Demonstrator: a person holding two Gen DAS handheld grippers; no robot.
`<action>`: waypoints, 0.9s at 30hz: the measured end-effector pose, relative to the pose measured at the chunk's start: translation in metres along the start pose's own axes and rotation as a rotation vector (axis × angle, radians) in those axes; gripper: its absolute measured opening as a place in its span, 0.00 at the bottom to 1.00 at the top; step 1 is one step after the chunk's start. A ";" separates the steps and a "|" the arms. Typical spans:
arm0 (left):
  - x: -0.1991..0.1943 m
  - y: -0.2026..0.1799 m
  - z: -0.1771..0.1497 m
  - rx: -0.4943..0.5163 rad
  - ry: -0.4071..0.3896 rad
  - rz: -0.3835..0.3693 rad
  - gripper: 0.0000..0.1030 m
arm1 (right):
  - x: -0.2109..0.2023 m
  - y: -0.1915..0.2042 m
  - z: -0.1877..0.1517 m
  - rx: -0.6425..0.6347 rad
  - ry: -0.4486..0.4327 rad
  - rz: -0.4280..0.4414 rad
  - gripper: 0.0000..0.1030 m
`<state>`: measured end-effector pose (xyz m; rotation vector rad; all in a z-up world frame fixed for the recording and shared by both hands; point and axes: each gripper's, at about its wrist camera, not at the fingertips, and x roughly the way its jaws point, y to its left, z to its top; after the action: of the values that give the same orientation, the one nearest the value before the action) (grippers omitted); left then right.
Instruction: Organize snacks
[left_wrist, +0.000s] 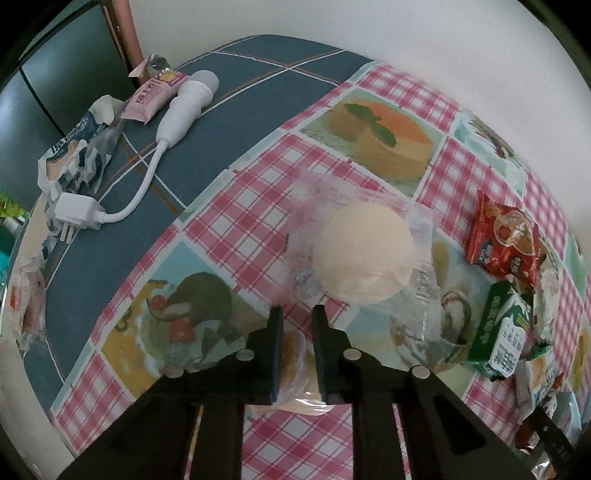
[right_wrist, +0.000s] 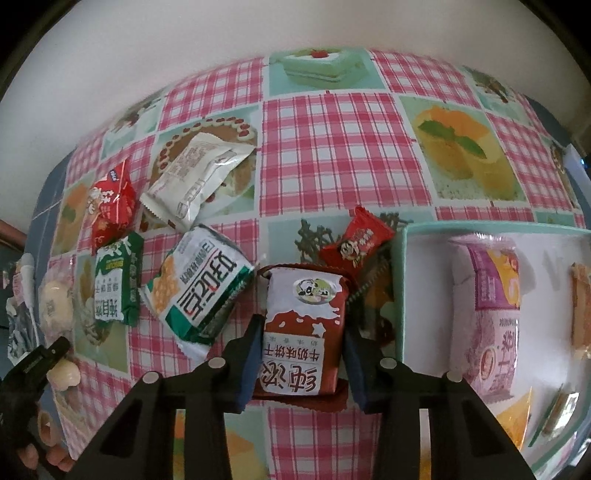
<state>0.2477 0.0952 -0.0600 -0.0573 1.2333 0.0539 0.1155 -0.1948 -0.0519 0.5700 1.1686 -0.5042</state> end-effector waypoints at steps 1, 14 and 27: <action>-0.004 0.002 -0.002 0.002 -0.002 -0.003 0.10 | 0.000 -0.001 -0.003 0.004 0.002 0.003 0.42; -0.045 0.019 -0.020 -0.035 -0.005 -0.152 0.03 | -0.018 -0.012 -0.045 0.034 0.007 0.072 0.42; -0.092 0.037 -0.031 -0.045 -0.077 -0.241 0.03 | -0.069 -0.038 -0.086 0.076 -0.054 0.132 0.42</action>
<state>0.1856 0.1290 0.0164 -0.2409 1.1406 -0.1248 0.0090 -0.1628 -0.0166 0.6905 1.0567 -0.4497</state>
